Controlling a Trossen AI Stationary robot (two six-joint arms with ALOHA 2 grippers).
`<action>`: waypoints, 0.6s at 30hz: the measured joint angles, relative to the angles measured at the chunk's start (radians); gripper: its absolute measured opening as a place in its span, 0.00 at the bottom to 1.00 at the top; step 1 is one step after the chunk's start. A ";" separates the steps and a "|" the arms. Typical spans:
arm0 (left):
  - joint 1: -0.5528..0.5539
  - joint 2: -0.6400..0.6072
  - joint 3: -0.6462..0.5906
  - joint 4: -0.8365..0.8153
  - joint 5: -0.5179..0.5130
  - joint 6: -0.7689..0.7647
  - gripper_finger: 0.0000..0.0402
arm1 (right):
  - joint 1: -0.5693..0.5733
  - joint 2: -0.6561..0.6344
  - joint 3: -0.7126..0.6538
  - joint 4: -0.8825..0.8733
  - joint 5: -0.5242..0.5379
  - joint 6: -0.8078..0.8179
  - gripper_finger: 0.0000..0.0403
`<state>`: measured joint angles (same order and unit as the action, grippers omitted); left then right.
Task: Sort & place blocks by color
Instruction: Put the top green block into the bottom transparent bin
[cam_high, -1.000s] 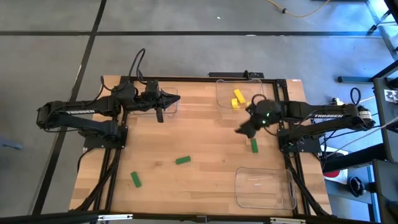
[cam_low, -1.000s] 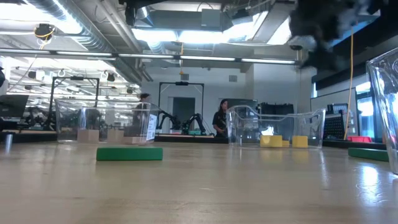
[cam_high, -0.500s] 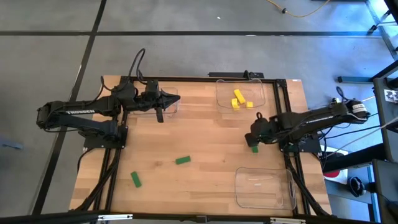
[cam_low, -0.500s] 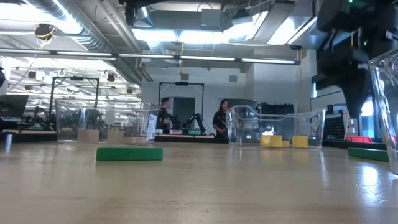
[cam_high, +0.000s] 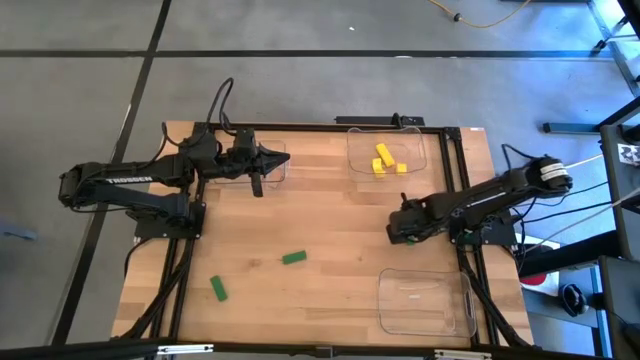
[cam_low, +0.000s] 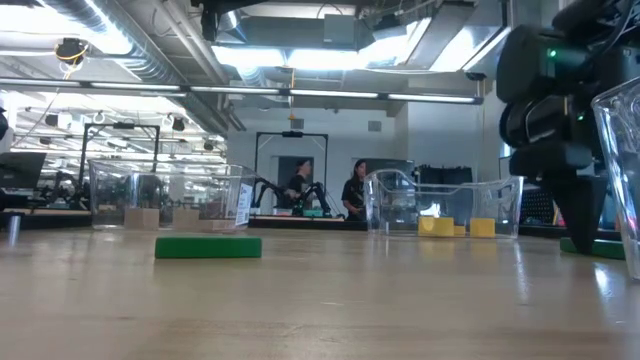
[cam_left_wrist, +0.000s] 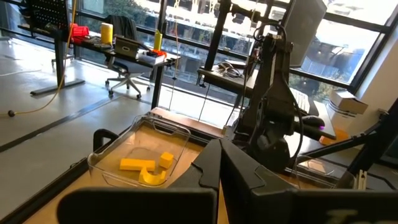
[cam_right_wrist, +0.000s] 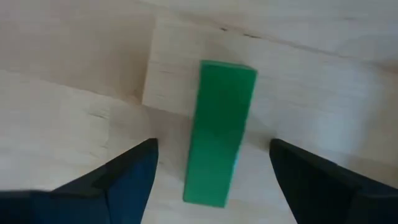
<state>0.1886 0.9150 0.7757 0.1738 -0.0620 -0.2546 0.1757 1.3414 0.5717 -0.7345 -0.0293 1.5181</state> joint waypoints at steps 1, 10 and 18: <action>0.000 0.000 0.000 0.000 0.000 0.000 0.00 | 0.000 0.013 0.002 0.003 0.000 0.000 0.76; 0.000 0.000 0.000 0.000 0.000 0.000 0.00 | 0.000 0.047 0.006 -0.007 -0.006 -0.002 0.52; 0.000 0.000 0.000 0.000 0.000 0.000 0.00 | 0.000 0.030 0.005 -0.011 -0.010 -0.060 0.25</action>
<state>0.1884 0.9150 0.7757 0.1738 -0.0624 -0.2544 0.1755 1.3712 0.5762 -0.7458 -0.0395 1.4579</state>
